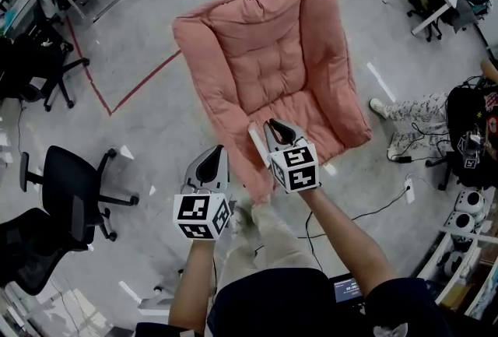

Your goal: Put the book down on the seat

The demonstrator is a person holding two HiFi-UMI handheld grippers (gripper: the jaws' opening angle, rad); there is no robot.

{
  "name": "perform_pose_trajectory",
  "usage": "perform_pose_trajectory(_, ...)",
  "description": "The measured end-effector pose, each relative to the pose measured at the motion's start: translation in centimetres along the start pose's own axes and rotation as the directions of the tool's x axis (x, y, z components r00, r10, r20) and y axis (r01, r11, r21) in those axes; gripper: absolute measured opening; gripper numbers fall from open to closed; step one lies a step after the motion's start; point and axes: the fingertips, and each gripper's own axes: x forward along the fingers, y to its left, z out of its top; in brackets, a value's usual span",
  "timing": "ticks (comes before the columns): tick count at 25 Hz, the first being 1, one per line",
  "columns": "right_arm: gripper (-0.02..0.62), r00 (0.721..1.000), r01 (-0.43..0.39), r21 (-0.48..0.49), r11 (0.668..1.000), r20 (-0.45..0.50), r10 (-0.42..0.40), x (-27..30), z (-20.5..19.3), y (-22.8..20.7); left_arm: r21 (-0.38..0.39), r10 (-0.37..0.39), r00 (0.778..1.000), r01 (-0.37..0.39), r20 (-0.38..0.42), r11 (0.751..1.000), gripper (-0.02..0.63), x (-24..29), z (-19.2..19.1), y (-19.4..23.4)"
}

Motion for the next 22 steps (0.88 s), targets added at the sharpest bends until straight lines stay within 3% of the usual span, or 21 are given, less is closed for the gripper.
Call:
perform_pose_trajectory(8, 0.02, 0.998, 0.022, -0.048, 0.999, 0.057, -0.019, -4.0, 3.6, 2.2, 0.038, -0.018, 0.999, 0.016, 0.047, 0.999, 0.005, -2.4, 2.5, -0.6)
perform_pose_trajectory(22, 0.02, 0.978, 0.033, -0.032, 0.999, 0.207, -0.026, -11.9, 8.6, 5.1, 0.151, -0.1, 0.988, 0.081, 0.117, 0.985, 0.005, -7.5, 6.8, -3.3)
